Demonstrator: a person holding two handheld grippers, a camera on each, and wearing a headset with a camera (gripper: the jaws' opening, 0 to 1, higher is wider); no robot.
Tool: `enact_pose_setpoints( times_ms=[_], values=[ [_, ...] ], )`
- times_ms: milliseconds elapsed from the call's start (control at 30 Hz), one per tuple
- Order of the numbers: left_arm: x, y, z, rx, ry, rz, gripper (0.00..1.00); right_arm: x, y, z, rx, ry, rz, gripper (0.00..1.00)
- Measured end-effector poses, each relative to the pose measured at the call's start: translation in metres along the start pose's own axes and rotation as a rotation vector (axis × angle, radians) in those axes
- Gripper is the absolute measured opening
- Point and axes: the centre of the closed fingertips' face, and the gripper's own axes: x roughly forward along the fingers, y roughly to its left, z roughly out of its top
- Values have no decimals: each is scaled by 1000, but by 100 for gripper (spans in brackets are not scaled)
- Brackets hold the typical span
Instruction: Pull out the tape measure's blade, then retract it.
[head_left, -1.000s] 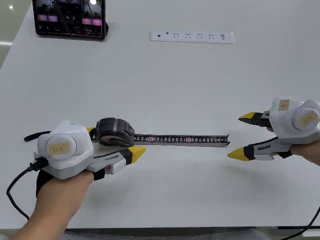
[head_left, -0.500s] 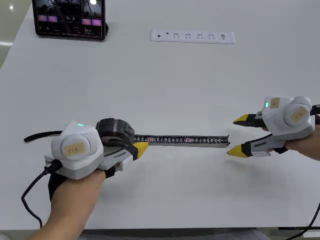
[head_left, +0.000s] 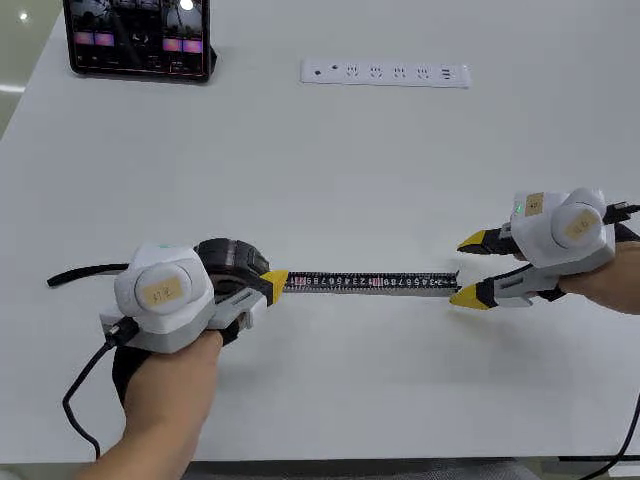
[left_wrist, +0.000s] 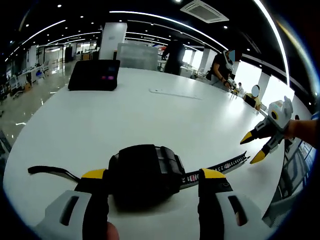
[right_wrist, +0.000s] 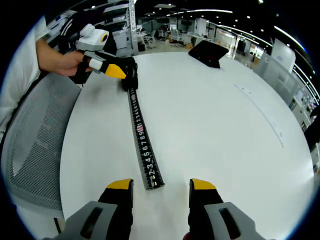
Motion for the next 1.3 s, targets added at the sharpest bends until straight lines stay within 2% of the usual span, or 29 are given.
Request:
enact_pose_setpoints(
  times_ms=[400, 800, 1100, 1300],
  values=[
    [5, 5, -3, -10, 5, 46, 66, 4, 0, -1, -12, 13, 17, 38],
    [5, 8, -5, -25, 8, 68, 62, 5, 0, 0, -29, 23, 23, 36],
    [7, 8, -5, -38, 13, 63, 62, 7, 2, 0, -38, 33, 40, 33],
    [7, 8, -4, -34, 15, 60, 62, 10, 6, -1, -53, 48, 66, 26]
  ],
)
